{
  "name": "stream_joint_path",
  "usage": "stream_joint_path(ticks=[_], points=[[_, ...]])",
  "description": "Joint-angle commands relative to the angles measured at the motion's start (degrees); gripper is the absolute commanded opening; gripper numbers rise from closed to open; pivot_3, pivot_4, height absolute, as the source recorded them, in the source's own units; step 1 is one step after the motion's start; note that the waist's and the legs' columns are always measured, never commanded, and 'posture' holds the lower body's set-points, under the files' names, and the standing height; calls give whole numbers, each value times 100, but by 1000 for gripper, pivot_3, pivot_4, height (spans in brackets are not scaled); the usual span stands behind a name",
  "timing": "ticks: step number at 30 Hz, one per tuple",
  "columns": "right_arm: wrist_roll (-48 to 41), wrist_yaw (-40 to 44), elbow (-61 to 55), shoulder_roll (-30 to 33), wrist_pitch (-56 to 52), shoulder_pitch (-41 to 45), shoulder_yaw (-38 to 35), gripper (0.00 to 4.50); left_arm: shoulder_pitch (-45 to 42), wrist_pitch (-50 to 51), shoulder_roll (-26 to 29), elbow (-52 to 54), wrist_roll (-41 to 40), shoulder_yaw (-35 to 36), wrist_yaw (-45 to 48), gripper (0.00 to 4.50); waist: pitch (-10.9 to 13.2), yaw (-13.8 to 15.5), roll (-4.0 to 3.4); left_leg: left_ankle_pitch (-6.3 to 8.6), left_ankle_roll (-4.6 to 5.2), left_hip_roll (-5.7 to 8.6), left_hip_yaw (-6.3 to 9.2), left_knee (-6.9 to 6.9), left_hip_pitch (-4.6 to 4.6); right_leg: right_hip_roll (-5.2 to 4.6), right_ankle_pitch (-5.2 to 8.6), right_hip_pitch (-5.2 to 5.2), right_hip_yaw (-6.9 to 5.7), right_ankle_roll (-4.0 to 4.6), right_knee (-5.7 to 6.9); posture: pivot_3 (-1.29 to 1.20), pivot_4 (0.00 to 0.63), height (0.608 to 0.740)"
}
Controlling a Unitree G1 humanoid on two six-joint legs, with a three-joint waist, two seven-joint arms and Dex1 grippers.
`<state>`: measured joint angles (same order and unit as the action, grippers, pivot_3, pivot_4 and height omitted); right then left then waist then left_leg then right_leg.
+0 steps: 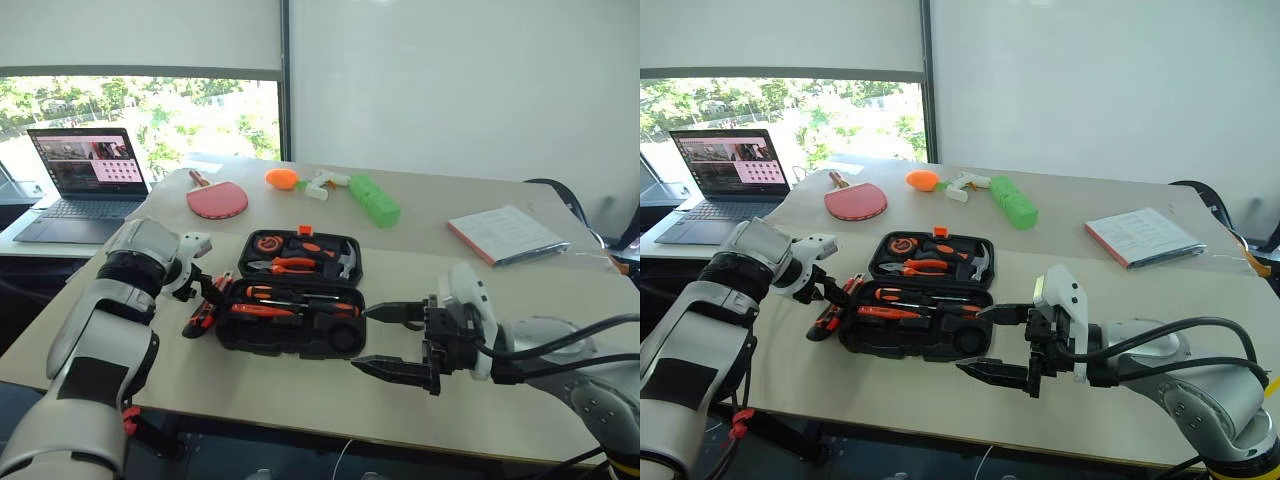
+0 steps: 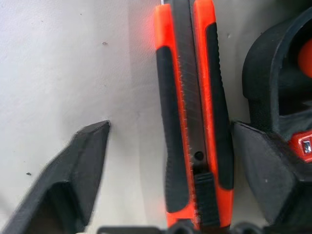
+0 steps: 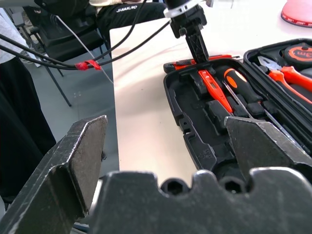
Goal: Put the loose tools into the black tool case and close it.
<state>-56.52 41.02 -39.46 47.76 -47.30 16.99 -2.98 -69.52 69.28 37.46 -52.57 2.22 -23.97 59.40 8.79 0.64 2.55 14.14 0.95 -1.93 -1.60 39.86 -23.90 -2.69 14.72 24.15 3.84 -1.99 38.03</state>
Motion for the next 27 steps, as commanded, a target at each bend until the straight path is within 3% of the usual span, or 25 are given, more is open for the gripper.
stream_joint_path(ticks=[1, 4, 13, 17, 23, 27], points=[[-78, -21, -115, -40, 28, 73, -82, 4500, 220, 144, -135, 56, -15, -203, 247, 2320, -2, -1, -4, 0, 0, 0, 0, 0, 0, 0, 0, 0, 0, 0, 0, 0, 150, 740], [-78, -43, -141, -60, 35, 59, -82, 4500, 219, 73, -106, -31, 36, -220, 241, 1510, -4, -10, -7, 0, 0, 0, -1, -1, 0, 0, 0, 0, 2, -1, -1, 0, 150, 740], [-34, 61, -126, 6, 56, -44, -128, 4500, 24, -558, 321, -454, 238, -32, 284, 1506, -6, -66, -10, 0, 0, -2, 0, -3, 5, 3, 0, 1, 3, 0, 2, 0, 150, 740], [149, 262, -144, 165, 154, -75, -131, 4500, -95, -2012, 808, -397, 408, 68, 394, 1506, 9, -163, 10, 0, 0, -10, 1, -4, 2, 13, -4, 11, 4, 7, 5, 0, 150, 740], [770, 547, -158, 397, 462, -23, -24, 4500, -29, -3557, 1536, 986, 351, -142, 2426, 1506, 14, -121, 14, 0, 0, -14, 2, -4, -36, 12, -4, 35, -1, 9, -7, 0, 150, 740], [654, 572, -150, 351, 359, 44, -86, 4500, 134, -3968, 1562, 2092, 118, -301, 3260, 1506, 16, -50, 14, 0, 0, -6, 1, -2, -39, 0, 0, 32, -2, 2, -13, 0, 150, 740]])
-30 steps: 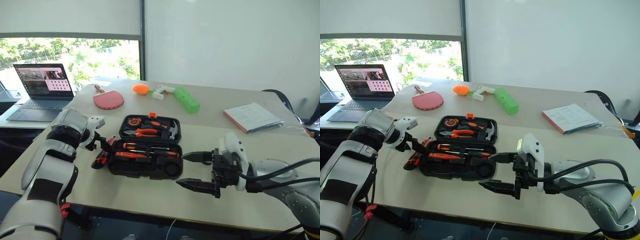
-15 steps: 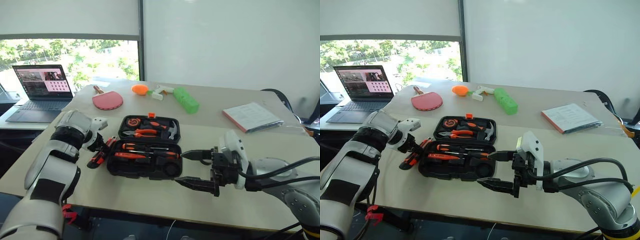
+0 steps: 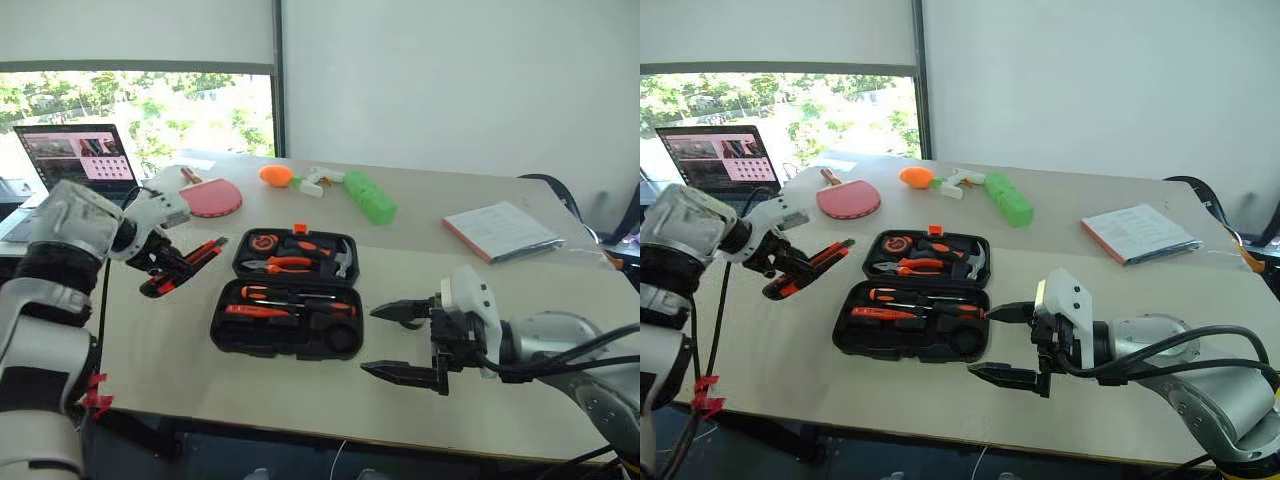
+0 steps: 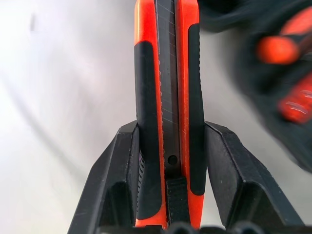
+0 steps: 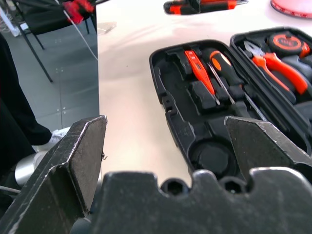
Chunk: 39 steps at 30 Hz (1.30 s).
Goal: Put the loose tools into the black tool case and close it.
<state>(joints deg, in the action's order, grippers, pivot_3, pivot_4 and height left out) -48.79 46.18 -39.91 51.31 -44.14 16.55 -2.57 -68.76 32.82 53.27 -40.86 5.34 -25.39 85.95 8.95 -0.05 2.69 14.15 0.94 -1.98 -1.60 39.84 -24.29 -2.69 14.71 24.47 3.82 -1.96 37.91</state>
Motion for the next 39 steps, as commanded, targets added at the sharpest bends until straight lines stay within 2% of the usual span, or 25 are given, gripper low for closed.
stream_joint_path(ticks=[1, 8, 14, 19, 30, 32, 33, 35, 38, 39], points=[[-175, 73, -121, 15, -15, 85, -131, 4500, 105, -332, -65, 1198, -313, -257, 643, 1506, 0, 35, 0, 0, 0, 1, 0, 1, 1, -1, 0, -2, 0, 0, -1, 0, 150, 740], [-193, -4, -273, 78, -151, 46, -94, 4500, 147, 221, -629, 2394, -805, -1026, 655, 1506, 0, 17, 0, 0, 1, 0, 5, 6, 6, 3, 0, -8, 2, -1, 8, 0, 150, 740], [-201, -274, -448, -11, -203, -51, -83, 4500, 491, 557, -614, 3111, -511, -1588, 655, 1506, 1, -111, -4, 0, 2, -2, 10, 3, 12, 12, 0, -7, 10, -1, 12, 0, 150, 740], [-269, -533, -561, -136, -220, -166, -120, 4500, 818, 367, -660, 3230, -75, -1611, 523, 1506, 2, -100, -8, 0, 2, -4, 15, 6, 16, 16, 1, -9, 11, 0, 16, 0, 150, 740], [-245, -739, -593, -236, -172, -234, -112, 4500, 1039, 85, -831, 3233, 120, -1494, 616, 1506, 2, -61, -10, 0, 2, 1, 11, 8, 21, 12, 1, -20, 11, -1, 14, 0, 150, 740], [-224, -739, -592, -240, -157, -256, -105, 4500, 1041, 232, -806, 3283, 26, -1460, 645, 2505, 2, -64, -11, 0, 2, 1, 11, 8, 23, 12, 1, -21, 11, -2, 13, 0, 150, 740], [-216, -737, -592, -239, -149, -269, -103, 4500, 1037, 305, -800, 3303, -16, -1448, 652, 2719, 1, -63, -12, 0, 2, 0, 11, 8, 23, 13, 1, -21, 11, -2, 13, 0, 150, 740], [-194, -729, -594, -243, -135, -288, -73, 4500, 907, 438, -612, 3394, -388, -1444, 655, 3498, -1, -57, -15, 0, 2, 0, 12, 8, 24, 13, 1, -21, 11, -2, 15, 0, 150, 740], [-175, -701, -589, -242, -122, -306, -48, 4500, 627, 658, -394, 3382, -944, -1369, 655, 4364, -1, -60, -16, 0, 2, 0, 14, 8, 26, 12, 1, -23, 12, -2, 15, 0, 150, 740], [-170, -686, -581, -241, -115, -311, -45, 4500, 516, 706, -345, 3328, -1126, -1321, 655, 4450, -1, -59, -16, 0, 2, 0, 16, 9, 23, 13, 1, -21, 11, -1, 15, 0, 150, 740]])
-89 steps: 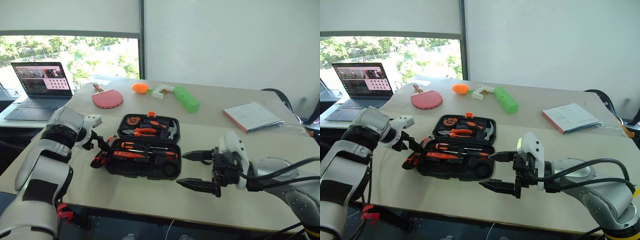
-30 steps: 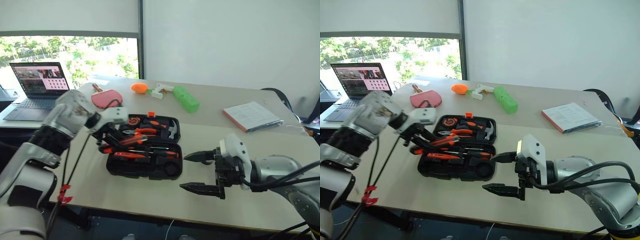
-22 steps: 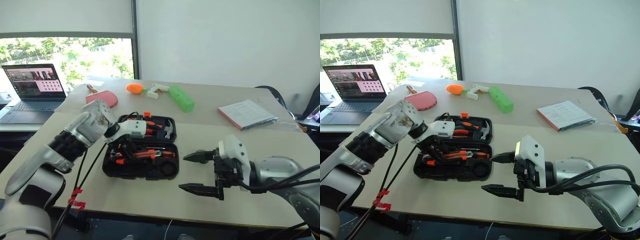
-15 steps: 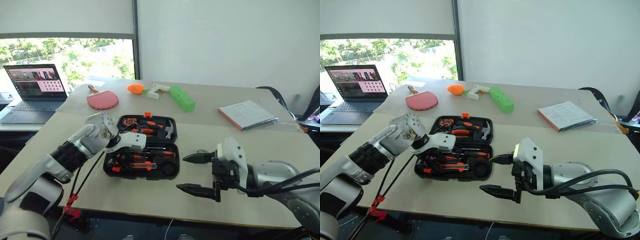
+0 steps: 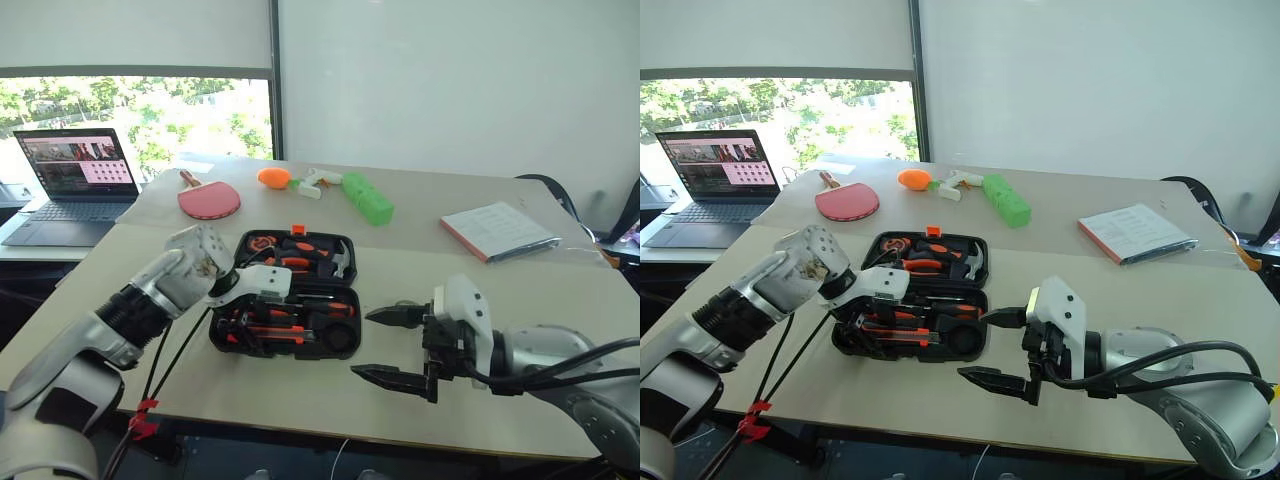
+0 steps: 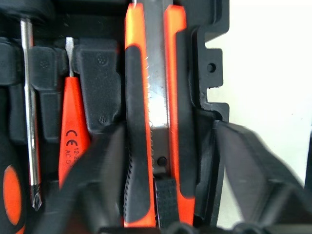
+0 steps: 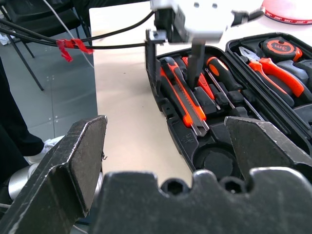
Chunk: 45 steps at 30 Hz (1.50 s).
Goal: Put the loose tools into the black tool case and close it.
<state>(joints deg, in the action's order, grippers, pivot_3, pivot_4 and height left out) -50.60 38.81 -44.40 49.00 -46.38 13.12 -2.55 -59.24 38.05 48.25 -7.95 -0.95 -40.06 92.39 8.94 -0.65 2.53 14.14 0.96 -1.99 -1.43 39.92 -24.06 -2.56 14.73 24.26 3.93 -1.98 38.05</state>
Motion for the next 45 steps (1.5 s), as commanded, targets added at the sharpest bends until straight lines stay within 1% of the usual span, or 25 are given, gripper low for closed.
stream_joint_path(ticks=[1, 3, 4, 6, 9, 12, 13, 16, 17, 23, 31, 36, 39, 41, 43, 45], points=[[10, 62, -123, -11, 111, 31, -44, 4500, -520, 213, 187, -35, -643, 197, 11, 4450, 1, 2, 0, 0, 0, 0, 0, 2, -1, 0, 0, 1, 0, 0, 1, 0, 150, 740], [8, 77, -98, -18, 108, 46, -42, 4500, -626, 60, 191, -242, -716, 290, 11, 4450, 1, -2, 0, 0, 0, 0, 2, 4, -4, 0, 0, 2, -1, 0, 0, 0, 150, 740], [4, 83, -88, -27, 102, 60, -39, 4500, -620, -178, 147, -400, -561, 354, 10, 4026, 1, -4, 0, 0, 0, 1, 1, 4, -3, 0, 1, 1, -1, -1, -1, 0, 150, 740], [-3, 87, -75, -40, 89, 86, -30, 4500, -572, -527, 72, -641, -316, 394, -34, 3774, 0, -5, -3, 0, 0, 1, 0, 1, -1, 0, 1, 0, -1, -1, -2, 0, 150, 740], [-11, 85, -74, -52, 72, 110, -20, 4500, -395, -963, 30, -822, -48, 370, -78, 2589, 0, -22, -3, 0, 0, 1, -2, 0, 0, 3, 1, 2, 0, 0, -1, 0, 150, 740], [-21, 82, -72, -54, 54, 115, -24, 4500, -246, -1168, -18, -906, 156, 400, -90, 1597, 0, -15, -3, 0, 0, 0, -3, -1, -2, 3, 0, 4, 0, 0, -1, 0, 150, 740], [-25, 77, -73, -54, 50, 114, -27, 4500, -210, -1237, -13, -904, 223, 415, -71, 1332, 0, -12, -3, 0, 0, 0, -2, 0, -4, 2, 0, 4, 0, 0, -1, 0, 150, 740], [-59, 58, -73, -51, 31, 102, -54, 4500, -109, -1510, 39, -946, 442, 445, -38, 124, 0, -8, -3, 0, 0, 0, -2, 0, -7, 1, 0, 5, 0, 0, -3, 0, 150, 740], [-70, 51, -81, -51, 29, 85, -63, 4500, -85, -1519, 37, -960, 469, 469, -17, 7, 0, -7, -3, 0, 0, 1, -2, 0, -6, 1, 0, 4, -1, 0, -4, 0, 150, 740], [-120, 19, -114, -58, 19, 27, -75, 4500, -58, -1446, -78, -1077, 657, 550, -90, 7, 0, -7, -3, 0, 0, 0, -2, 0, -5, 1, 0, 3, -1, 0, -3, 0, 150, 740], [-157, -13, -69, -61, 5, 4, -104, 4500, 173, -1418, -22, -806, 720, 611, 10, 7, 0, -23, -3, 0, 0, -1, -1, -2, -4, 2, 0, 4, 0, 0, -3, 0, 150, 740], [-133, 2, -50, -45, 6, -12, -92, 4500, -40, -1183, -90, -854, 606, 748, 10, 7, 0, -21, -3, 0, 0, 0, -2, -1, -5, 2, 1, 4, 0, 0, -4, 0, 150, 740], [-123, 12, -40, -44, 9, -16, -80, 4500, -198, -991, 1, -799, 284, 728, 11, 7, 0, -18, -3, 0, 0, 0, -2, -1, -5, 2, 1, 4, 0, 0, -3, 0, 150, 740], [-123, 15, -49, -45, 12, -26, -74, 4500, -174, -979, 222, -627, 61, 603, 11, 7, 0, -21, -3, 0, 0, 0, -2, -1, -5, 1, 1, 4, 0, -1, -3, 0, 150, 740], [-120, 17, -45, -49, 14, -24, -68, 4500, -133, -1051, 328, -567, -5, 538, 11, 7, 0, -36, -3, 0, 0, -2, 0, -1, -6, 2, 1, 5, 0, 0, -3, 0, 150, 740], [-117, 13, -57, -52, 15, -36, -61, 4500, -46, -1197, 347, -620, 144, 529, 11, 7, 1, -25, -4, 0, 0, -1, 1, -2, -4, 2, 0, 5, 0, 0, -2, 0, 150, 740]])
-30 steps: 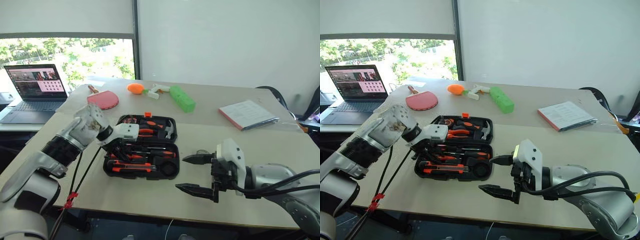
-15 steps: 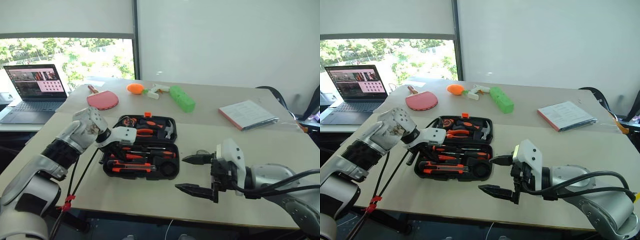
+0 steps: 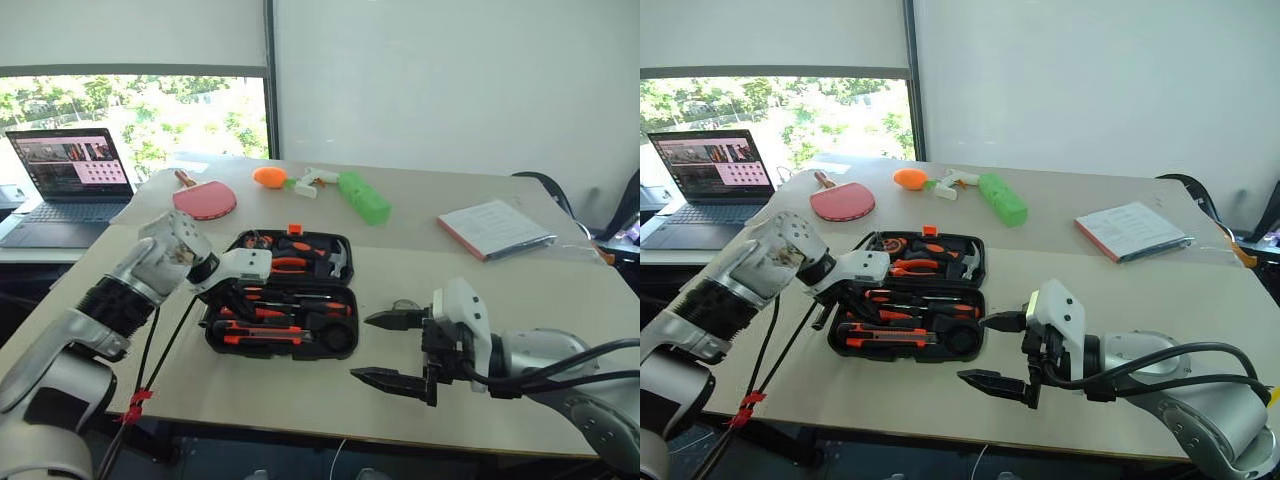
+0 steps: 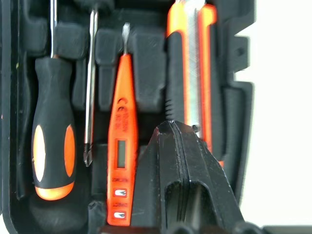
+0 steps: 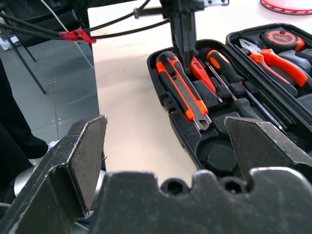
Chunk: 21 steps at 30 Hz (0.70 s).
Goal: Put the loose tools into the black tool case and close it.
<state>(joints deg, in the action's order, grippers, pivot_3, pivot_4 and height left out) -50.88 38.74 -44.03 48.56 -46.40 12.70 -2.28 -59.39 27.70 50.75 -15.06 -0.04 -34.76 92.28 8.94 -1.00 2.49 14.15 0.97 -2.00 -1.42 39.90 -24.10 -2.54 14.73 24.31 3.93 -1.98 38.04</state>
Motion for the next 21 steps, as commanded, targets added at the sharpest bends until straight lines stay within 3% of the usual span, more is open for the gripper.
stream_joint_path(ticks=[1, 16, 21], points=[[-88, 20, -92, -9, 16, 8, -84, 4500, 5, -221, 97, 60, 135, -13, 22, 7, 0, 16, 0, 0, 0, 0, -1, 0, 0, 0, 0, -1, -1, 0, 1, 0, 150, 740], [-165, -45, -71, -42, -38, 61, -97, 4500, 613, -1034, -358, -184, 1189, -81, -342, 7, -16, 31, -28, 0, 0, 3, -7, 1, 18, -2, 0, -20, 2, 0, -1, 0, 150, 740], [-171, -103, -81, -73, -56, 70, -103, 4500, 573, -783, -555, -186, 1016, 327, -298, 7, -23, 64, -40, -1, 0, 4, -12, 1, 55, -2, 0, -54, 4, -1, 1, 0, 150, 740]])
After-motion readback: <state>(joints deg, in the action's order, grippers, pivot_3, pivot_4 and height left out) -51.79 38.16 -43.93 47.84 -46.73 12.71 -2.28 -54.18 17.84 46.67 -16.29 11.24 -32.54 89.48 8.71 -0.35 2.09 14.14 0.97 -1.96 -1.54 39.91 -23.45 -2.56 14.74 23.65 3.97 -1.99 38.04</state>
